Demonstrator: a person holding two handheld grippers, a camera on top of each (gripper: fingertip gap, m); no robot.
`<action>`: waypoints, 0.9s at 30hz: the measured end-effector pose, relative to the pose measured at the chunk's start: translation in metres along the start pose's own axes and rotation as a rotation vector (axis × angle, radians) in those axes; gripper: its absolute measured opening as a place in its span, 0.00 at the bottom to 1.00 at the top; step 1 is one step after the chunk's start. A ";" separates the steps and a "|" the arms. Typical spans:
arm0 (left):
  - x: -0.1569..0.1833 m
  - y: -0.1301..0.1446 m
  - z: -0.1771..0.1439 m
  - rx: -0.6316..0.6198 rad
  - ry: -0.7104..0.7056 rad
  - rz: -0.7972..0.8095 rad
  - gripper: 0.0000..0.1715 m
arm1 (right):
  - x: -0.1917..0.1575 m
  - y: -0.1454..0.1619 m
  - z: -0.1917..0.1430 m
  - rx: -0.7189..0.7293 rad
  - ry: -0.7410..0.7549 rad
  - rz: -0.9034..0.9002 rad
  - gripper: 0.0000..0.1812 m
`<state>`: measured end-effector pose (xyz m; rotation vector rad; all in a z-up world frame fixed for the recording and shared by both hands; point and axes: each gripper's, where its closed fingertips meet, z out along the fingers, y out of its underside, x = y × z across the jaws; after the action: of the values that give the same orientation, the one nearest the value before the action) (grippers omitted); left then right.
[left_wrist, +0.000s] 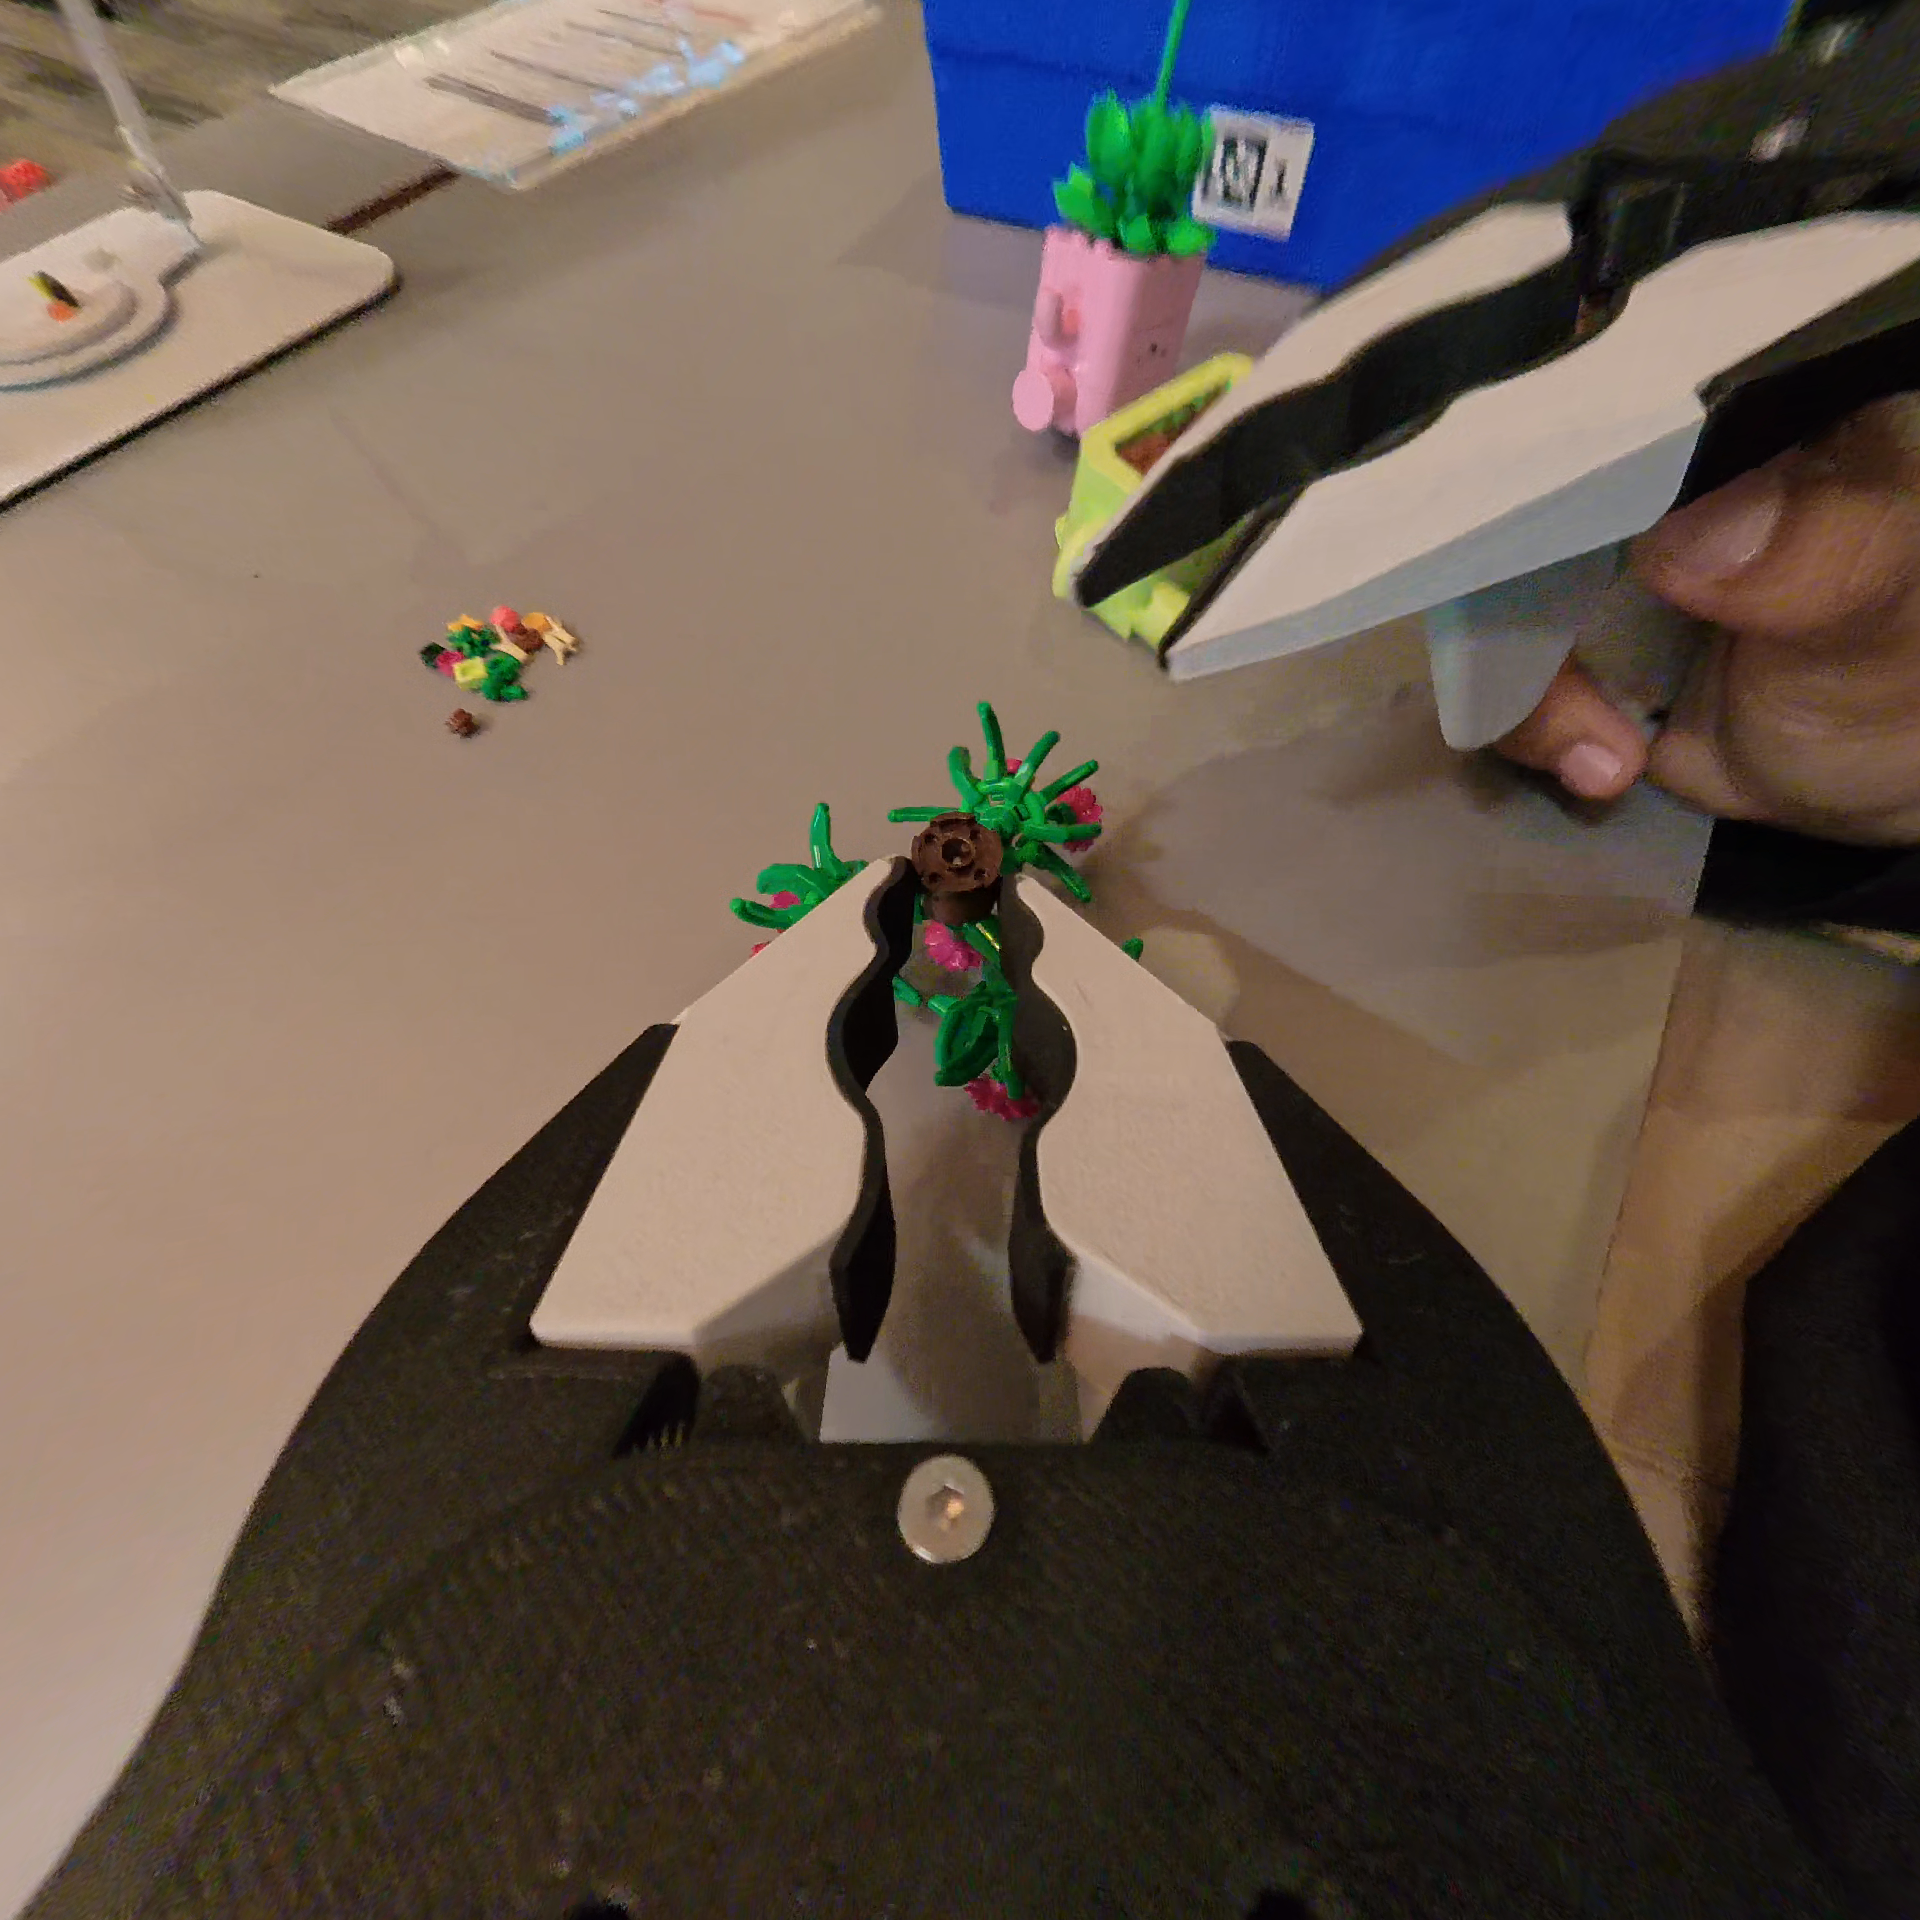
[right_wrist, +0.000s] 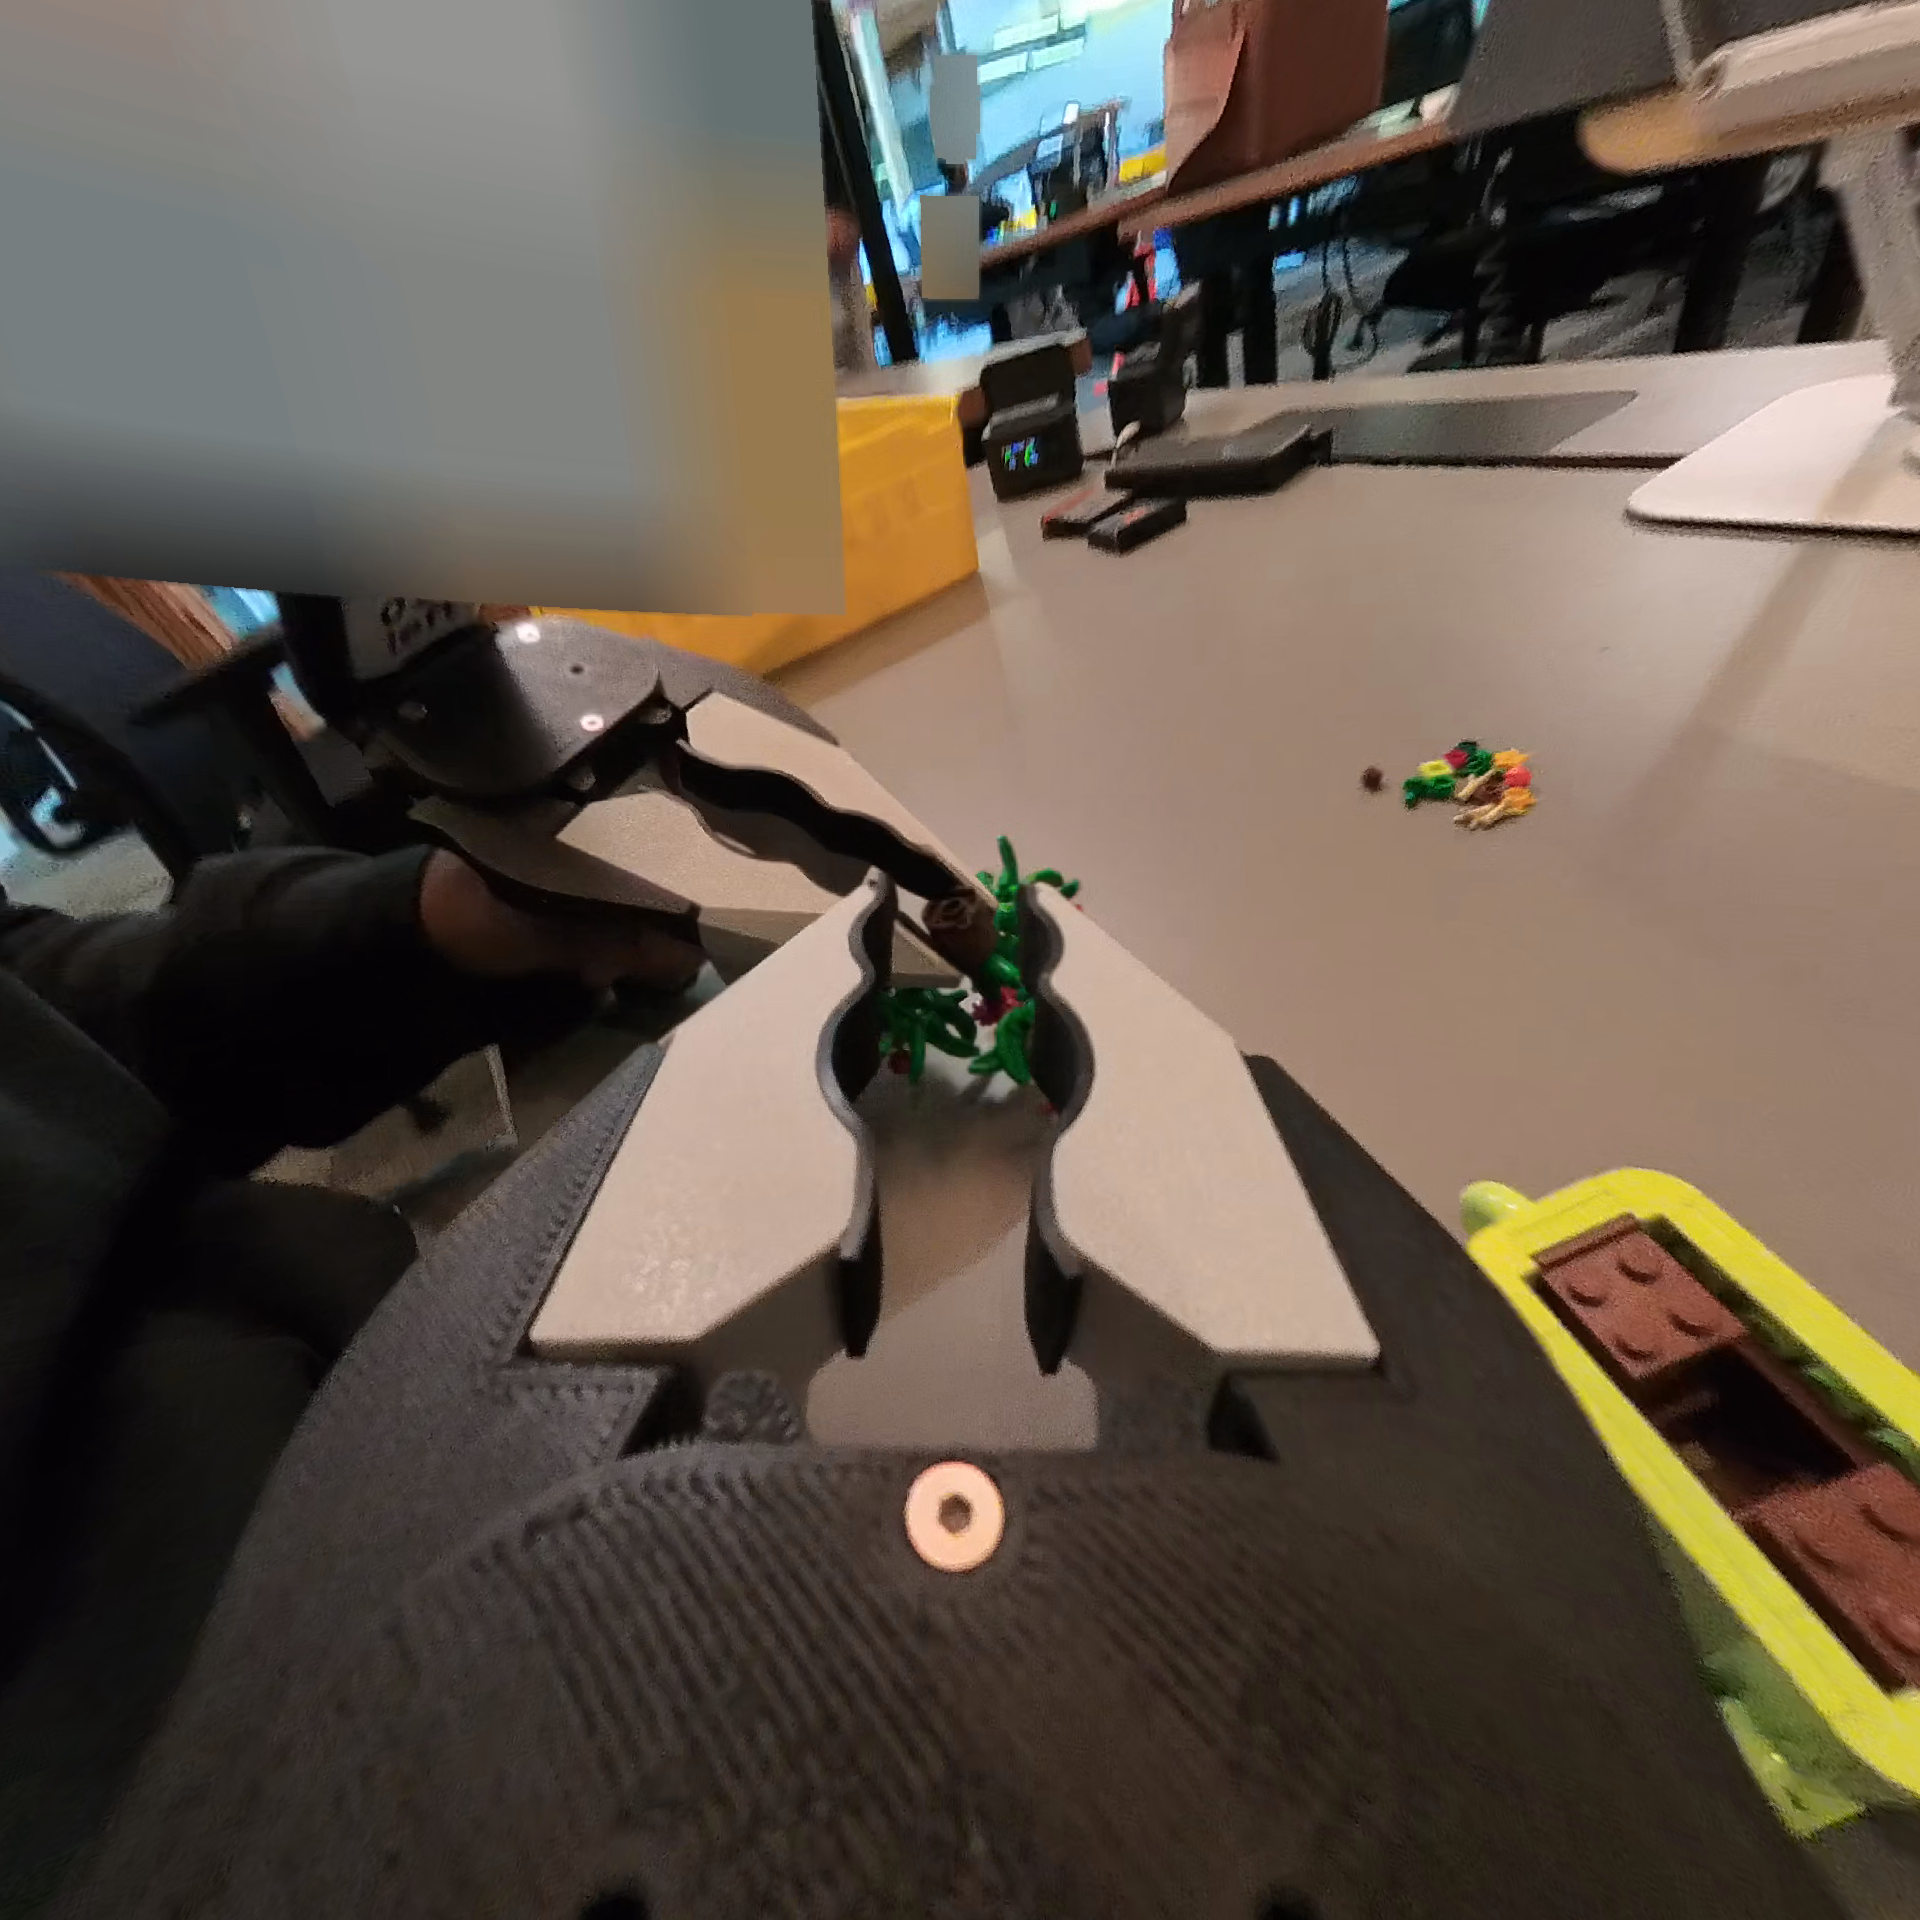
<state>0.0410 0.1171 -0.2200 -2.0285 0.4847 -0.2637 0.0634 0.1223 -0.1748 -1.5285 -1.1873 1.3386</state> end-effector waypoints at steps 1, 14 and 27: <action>-0.002 -0.005 -0.003 0.039 0.008 -0.036 0.07 | 0.002 -0.005 -0.004 0.035 0.001 0.017 0.13; -0.012 -0.033 -0.022 0.278 0.016 -0.134 0.07 | 0.009 -0.016 -0.014 0.123 0.000 0.063 0.15; -0.012 -0.036 -0.022 0.295 -0.039 -0.084 0.07 | 0.008 -0.013 -0.011 0.101 -0.006 0.067 0.15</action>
<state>0.0304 0.1205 -0.1775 -1.7644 0.3156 -0.3266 0.0723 0.1339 -0.1630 -1.5041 -1.0643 1.4261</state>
